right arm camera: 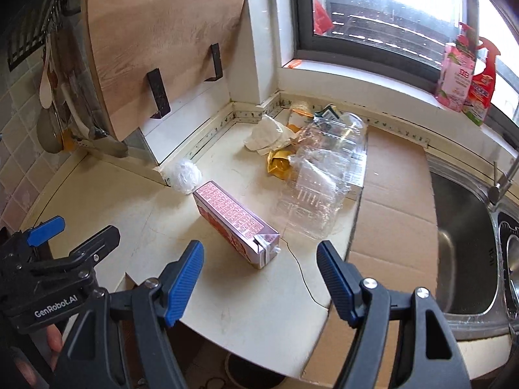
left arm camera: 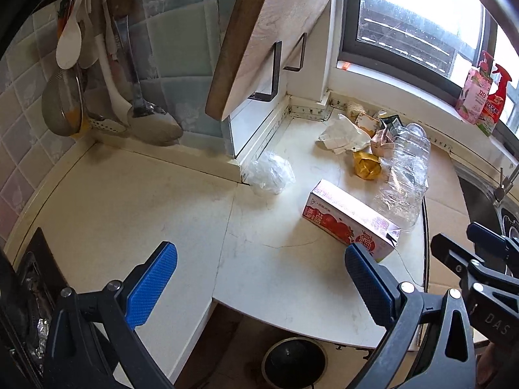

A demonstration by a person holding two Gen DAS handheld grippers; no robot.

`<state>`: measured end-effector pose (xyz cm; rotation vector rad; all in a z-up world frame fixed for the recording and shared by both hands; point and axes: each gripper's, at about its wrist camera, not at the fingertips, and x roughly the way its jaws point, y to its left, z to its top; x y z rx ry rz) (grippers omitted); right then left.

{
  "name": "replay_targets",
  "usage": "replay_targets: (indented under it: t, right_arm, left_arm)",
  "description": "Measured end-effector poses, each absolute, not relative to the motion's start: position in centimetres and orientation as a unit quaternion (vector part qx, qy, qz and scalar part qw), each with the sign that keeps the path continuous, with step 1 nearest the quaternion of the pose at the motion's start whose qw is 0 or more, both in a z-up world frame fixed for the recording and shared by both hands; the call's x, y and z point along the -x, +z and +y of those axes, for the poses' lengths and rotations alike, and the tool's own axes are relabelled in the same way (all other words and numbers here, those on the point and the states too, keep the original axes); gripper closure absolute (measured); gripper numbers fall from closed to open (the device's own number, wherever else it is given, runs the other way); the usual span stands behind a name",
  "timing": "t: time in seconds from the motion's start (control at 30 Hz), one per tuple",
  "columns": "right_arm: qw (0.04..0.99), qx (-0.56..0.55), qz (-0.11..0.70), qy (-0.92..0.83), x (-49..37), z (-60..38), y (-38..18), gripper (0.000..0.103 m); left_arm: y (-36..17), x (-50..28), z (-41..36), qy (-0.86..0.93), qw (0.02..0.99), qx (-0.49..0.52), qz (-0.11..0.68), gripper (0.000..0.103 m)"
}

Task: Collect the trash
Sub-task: 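Grasp the pink juice carton with the right tool while the left tool approaches the plastic bag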

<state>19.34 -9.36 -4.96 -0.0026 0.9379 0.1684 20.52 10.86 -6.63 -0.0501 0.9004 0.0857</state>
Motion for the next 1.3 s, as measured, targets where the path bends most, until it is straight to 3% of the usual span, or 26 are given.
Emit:
replay_targets:
  t: [0.53,0.67,0.77,1.3]
  right_arm:
    - [0.842,0.069,0.517,0.136,-27.5,-5.5,-13.0,0.031]
    - [0.842,0.082,0.511,0.151,-27.1,-5.1,-13.4,0.053]
    - [0.841,0.061,0.512,0.163,-26.4,-5.3,-13.1,0.064]
    - [0.876,-0.059,0.470,0.090,-20.4,-10.9,-9.1,0.065]
  left_arm:
    - [-12.2,-26.6,13.0,0.061,0.888,0.008,0.456,0.004]
    - [-13.0,-28.3,11.9,0.062,0.894,-0.027,0.442,0.004]
    - [-13.5,-29.7,11.4,0.062,0.896,-0.033,0.439,0.004]
    - [-17.5,-36.7,7.7,0.077,0.887,-0.044,0.453,0.004]
